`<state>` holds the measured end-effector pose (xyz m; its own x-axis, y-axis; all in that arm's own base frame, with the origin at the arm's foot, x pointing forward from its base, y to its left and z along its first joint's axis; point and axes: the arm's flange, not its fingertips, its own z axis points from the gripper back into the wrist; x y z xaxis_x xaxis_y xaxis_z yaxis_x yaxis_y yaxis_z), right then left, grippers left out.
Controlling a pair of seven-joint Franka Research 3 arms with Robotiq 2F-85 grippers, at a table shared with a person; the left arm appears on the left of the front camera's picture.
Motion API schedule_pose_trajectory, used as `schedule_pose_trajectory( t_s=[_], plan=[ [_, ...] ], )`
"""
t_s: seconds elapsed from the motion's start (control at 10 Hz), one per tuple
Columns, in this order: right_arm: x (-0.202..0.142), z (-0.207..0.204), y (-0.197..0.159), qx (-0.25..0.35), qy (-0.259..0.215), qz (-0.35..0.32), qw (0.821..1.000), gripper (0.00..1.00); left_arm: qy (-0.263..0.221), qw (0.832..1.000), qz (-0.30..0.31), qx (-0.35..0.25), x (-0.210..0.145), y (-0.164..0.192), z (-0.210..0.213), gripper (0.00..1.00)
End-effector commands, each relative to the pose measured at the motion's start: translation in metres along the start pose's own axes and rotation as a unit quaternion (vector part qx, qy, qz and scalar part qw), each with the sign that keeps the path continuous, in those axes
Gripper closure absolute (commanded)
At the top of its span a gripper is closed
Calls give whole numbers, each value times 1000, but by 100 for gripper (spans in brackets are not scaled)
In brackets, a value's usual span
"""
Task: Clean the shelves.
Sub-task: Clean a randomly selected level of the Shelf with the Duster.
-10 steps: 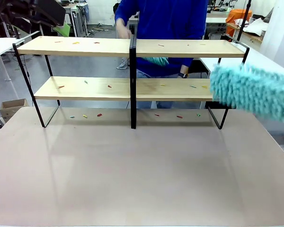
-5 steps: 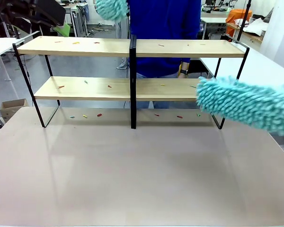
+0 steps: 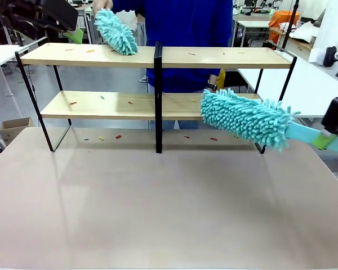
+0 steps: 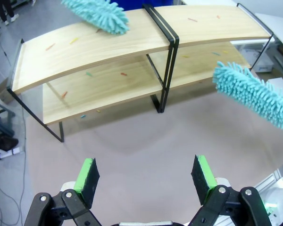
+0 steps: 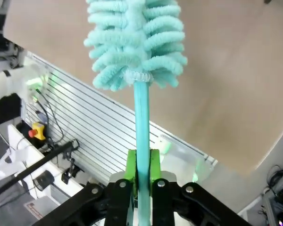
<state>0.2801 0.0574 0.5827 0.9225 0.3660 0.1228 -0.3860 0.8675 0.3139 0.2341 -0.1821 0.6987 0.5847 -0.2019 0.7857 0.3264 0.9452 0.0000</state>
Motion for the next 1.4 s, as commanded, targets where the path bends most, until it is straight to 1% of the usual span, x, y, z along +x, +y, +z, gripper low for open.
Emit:
schedule_pose_trajectory(
  t_s=[0.0, 0.1, 0.2, 0.3, 0.4, 0.5, 0.7, 0.8, 0.9, 1.1, 1.2, 1.3],
  plan=[
    [5, -13, 2, 24, 7, -27, 999, 87, 0, 1000, 1, 0, -1, 1, 1, 0],
    [0, 0, 0, 0, 0, 0, 1000, 87, 0, 1000, 1, 0, -1, 1, 1, 0],
    [2, -4, -1, 8, 3, -8, 1000, 87, 0, 1000, 1, 0, -1, 1, 1, 0],
    [10, -5, 4, 21, -16, -14, 1000, 87, 0, 1000, 1, 0, -1, 1, 1, 0],
    [37, -19, 13, 39, -23, -20, 999, 87, 0, 1000, 1, 0, -1, 1, 1, 0],
    [62, -31, 21, 56, -19, -35, 998, 87, 0, 1000, 1, 0, -1, 1, 1, 0],
    [98, -42, 38, 61, -63, -64, 994, 87, 0, 1000, 1, 0, -1, 1, 1, 0],
    [114, -51, 47, 58, -83, -88, 991, 87, 0, 1000, 1, 0, -1, 1, 1, 0],
    [127, -60, 51, 77, -79, -94, 989, 87, 0, 1000, 1, 0, -1, 1, 1, 0],
    [146, -81, 52, 66, -50, -103, 991, 87, 0, 1000, 1, 0, -1, 1, 1, 0],
    [152, -88, 49, 69, -37, -107, 991, 87, 0, 1000, 1, 0, -1, 1, 1, 0],
    [154, -91, 46, 62, -41, -113, 991, 87, 0, 1000, 1, 0, -1, 1, 1, 0]
  ],
)
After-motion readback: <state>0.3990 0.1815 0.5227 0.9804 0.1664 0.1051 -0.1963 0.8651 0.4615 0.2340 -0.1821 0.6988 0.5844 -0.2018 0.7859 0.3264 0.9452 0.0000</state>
